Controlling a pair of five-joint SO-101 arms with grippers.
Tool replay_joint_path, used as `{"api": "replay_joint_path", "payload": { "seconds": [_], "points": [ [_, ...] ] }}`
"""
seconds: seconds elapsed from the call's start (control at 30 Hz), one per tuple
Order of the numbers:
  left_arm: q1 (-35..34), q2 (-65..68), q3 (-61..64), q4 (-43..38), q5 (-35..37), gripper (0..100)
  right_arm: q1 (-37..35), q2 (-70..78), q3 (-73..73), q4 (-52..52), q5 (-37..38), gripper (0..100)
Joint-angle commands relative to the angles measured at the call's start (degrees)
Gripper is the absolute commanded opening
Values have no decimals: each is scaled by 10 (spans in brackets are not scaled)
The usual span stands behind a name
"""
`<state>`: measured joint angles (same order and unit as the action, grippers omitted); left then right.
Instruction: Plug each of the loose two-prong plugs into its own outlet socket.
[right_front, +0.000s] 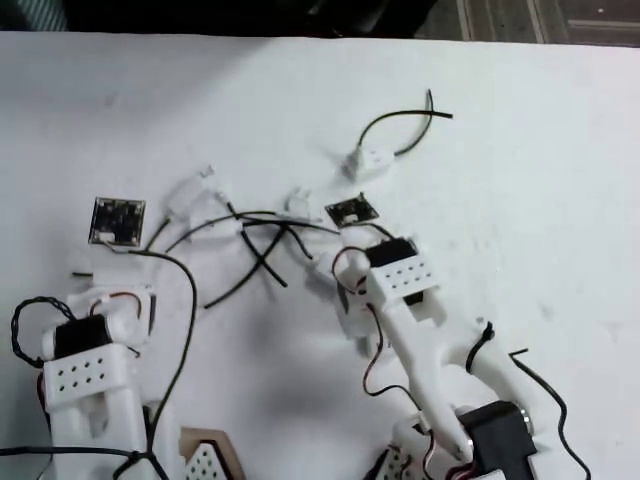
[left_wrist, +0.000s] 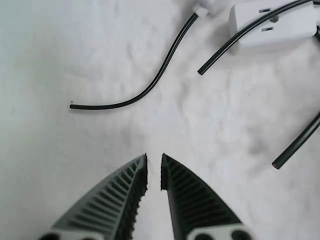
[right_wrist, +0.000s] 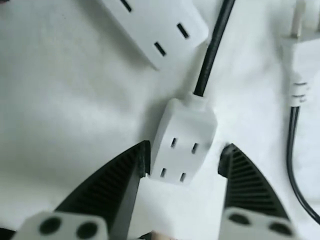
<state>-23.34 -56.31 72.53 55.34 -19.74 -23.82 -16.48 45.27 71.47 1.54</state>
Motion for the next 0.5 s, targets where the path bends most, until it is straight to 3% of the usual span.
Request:
{"api": "replay_joint_path", "payload": {
  "seconds": [0.0,0.47],
  "points": [
    [6,-7,-3,-11,1,72,-2,-10,-18,-3,0,226],
    [6,-7,-3,-11,1,72,1,-10,52,-37,0,226]
  ]
}}
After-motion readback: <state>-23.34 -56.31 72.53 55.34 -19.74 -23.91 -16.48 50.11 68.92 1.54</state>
